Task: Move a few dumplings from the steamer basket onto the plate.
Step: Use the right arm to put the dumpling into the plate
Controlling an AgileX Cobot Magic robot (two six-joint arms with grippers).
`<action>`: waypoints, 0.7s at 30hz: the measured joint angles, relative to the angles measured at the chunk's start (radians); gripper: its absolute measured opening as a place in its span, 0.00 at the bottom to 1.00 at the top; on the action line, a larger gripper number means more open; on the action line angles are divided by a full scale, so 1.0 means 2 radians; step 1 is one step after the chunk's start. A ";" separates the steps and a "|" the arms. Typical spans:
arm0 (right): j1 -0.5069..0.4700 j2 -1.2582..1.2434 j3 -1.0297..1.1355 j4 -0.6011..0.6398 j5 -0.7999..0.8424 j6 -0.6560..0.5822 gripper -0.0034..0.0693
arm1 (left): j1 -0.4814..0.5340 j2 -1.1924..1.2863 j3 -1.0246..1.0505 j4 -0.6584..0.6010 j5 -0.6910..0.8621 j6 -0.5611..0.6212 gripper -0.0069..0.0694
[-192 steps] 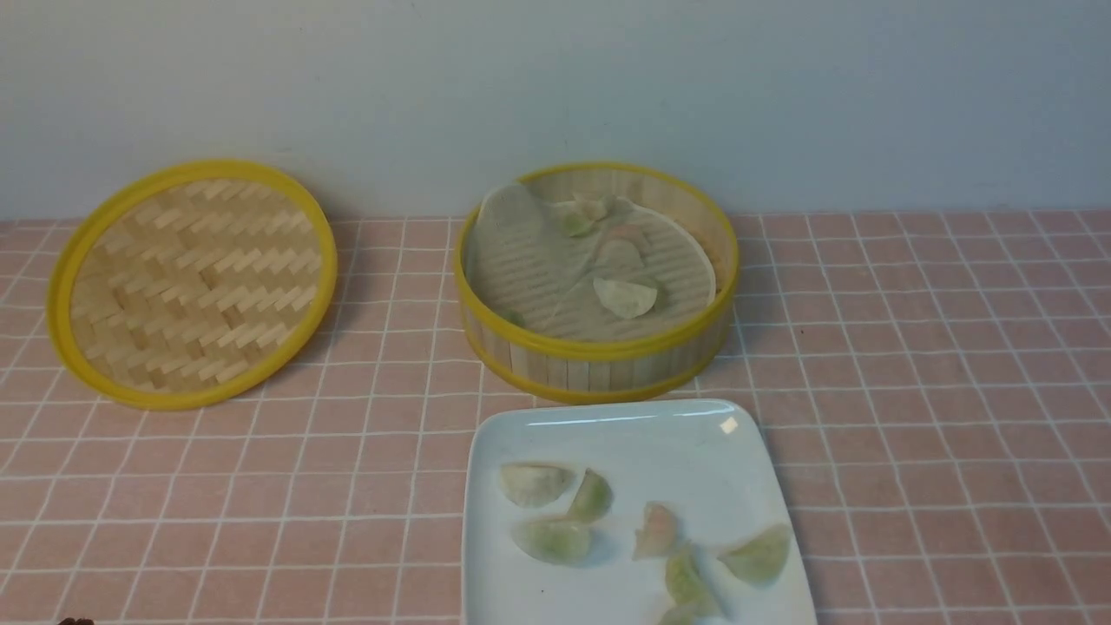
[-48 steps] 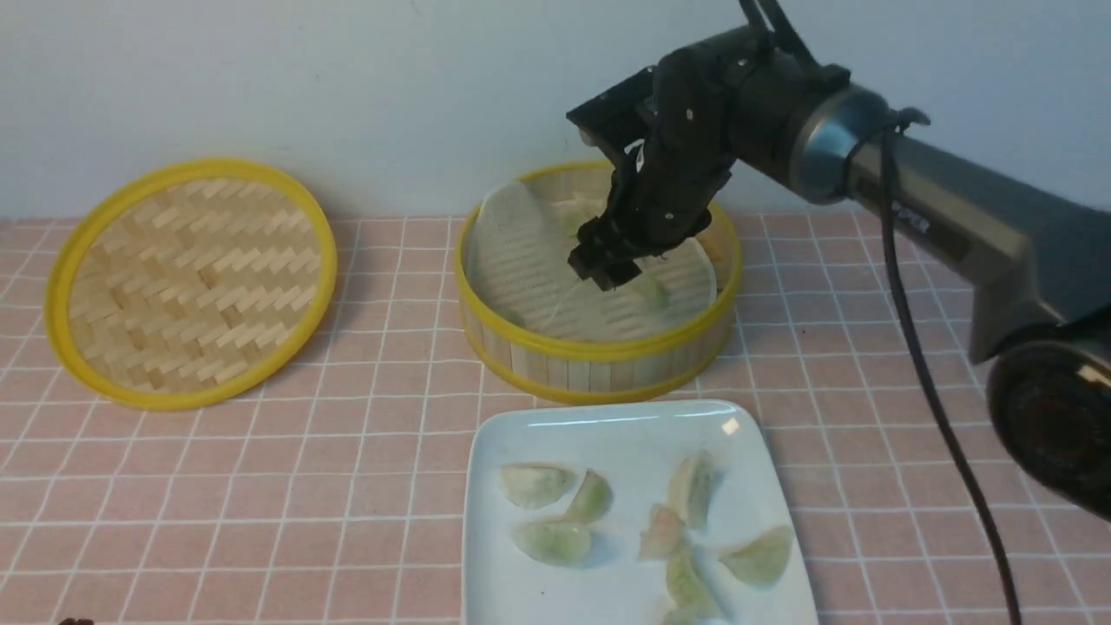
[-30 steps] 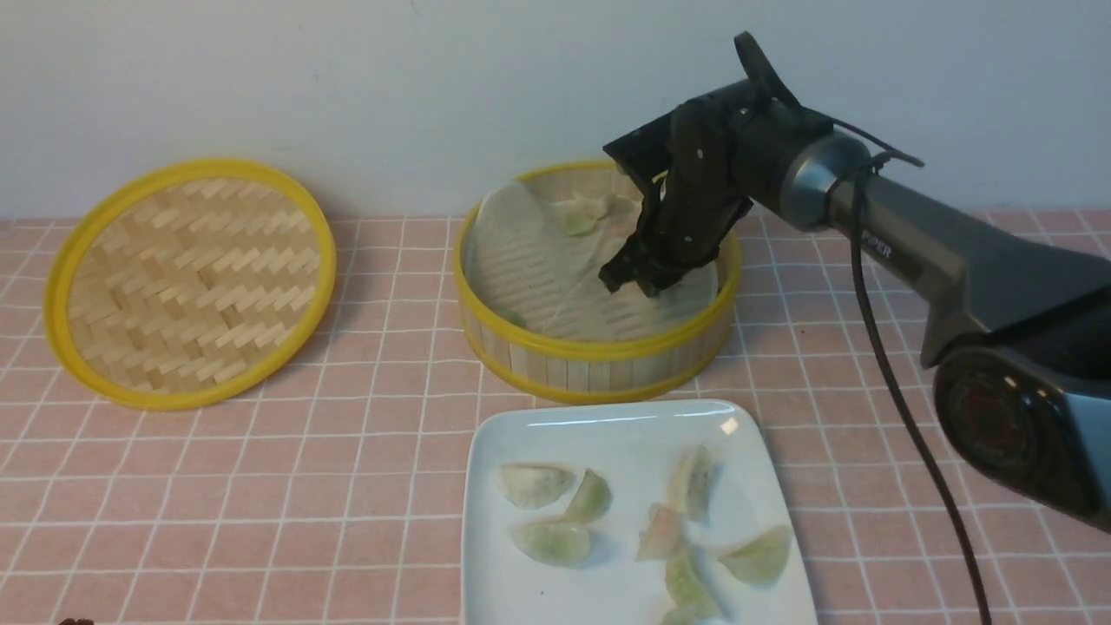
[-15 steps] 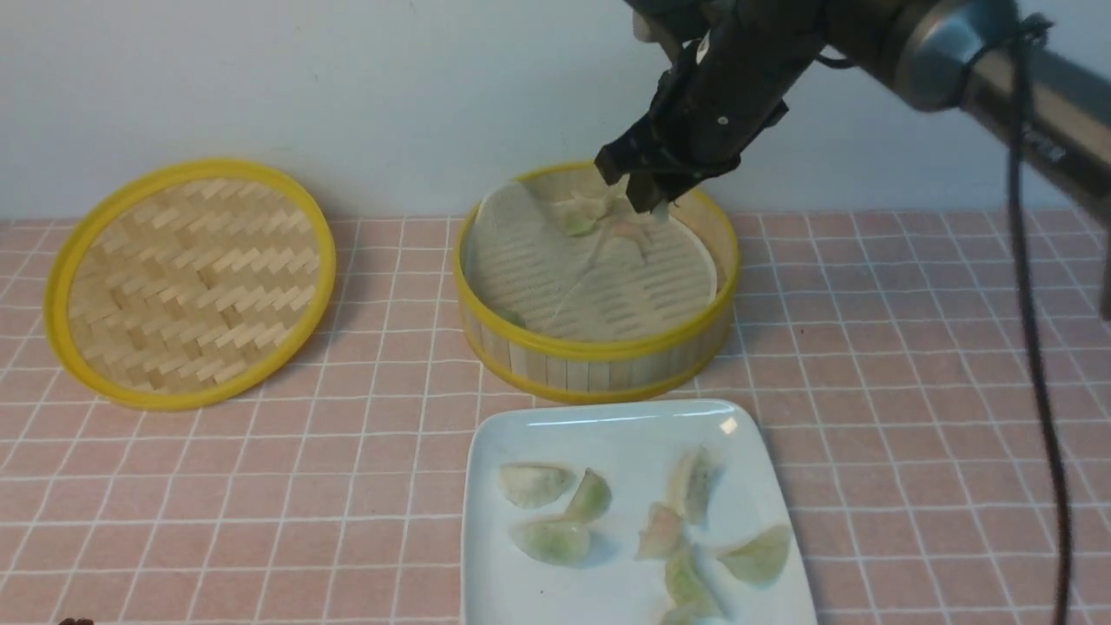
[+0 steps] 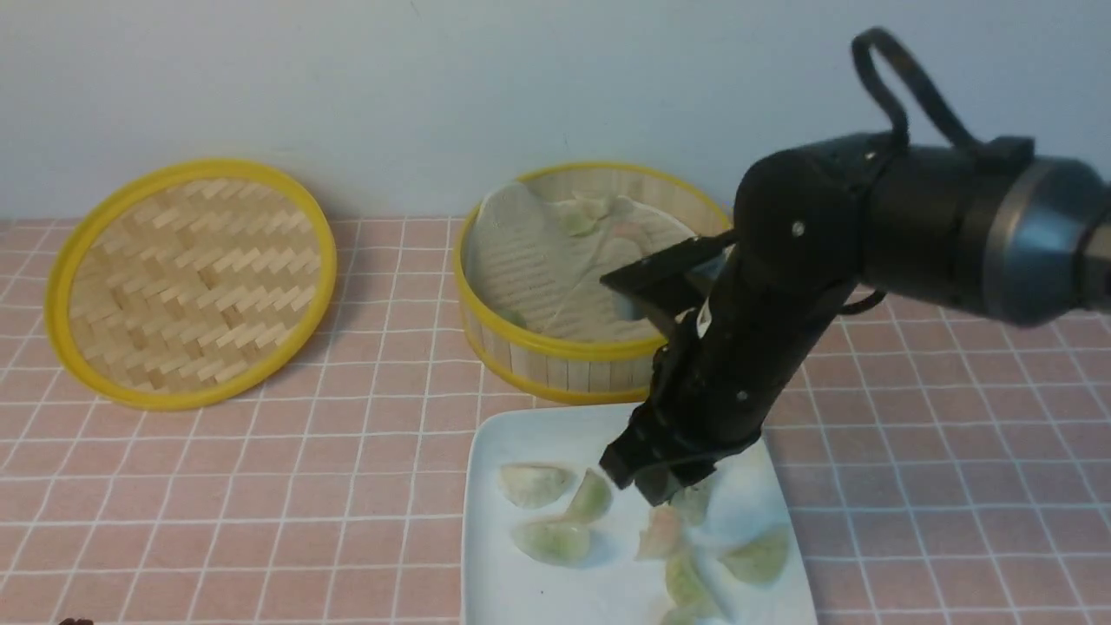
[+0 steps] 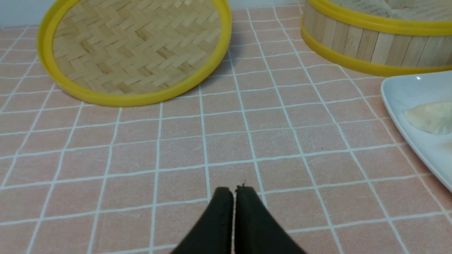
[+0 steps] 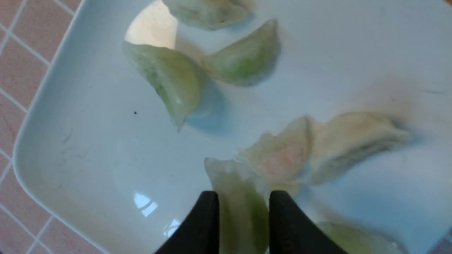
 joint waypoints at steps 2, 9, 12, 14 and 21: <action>0.008 0.015 0.001 0.013 -0.011 0.000 0.27 | 0.000 0.000 0.000 0.000 0.000 0.000 0.08; 0.015 0.039 0.000 0.027 0.000 0.014 0.53 | 0.000 0.000 0.000 0.000 0.000 0.000 0.08; 0.015 0.039 -0.018 0.027 0.036 0.022 0.69 | 0.000 0.000 0.000 0.000 0.000 0.000 0.08; 0.015 0.038 -0.047 0.023 0.066 0.023 0.73 | 0.000 0.000 0.000 0.000 0.000 0.000 0.08; 0.015 -0.056 -0.088 0.013 0.078 0.040 0.39 | 0.000 0.000 0.000 0.000 0.000 0.000 0.08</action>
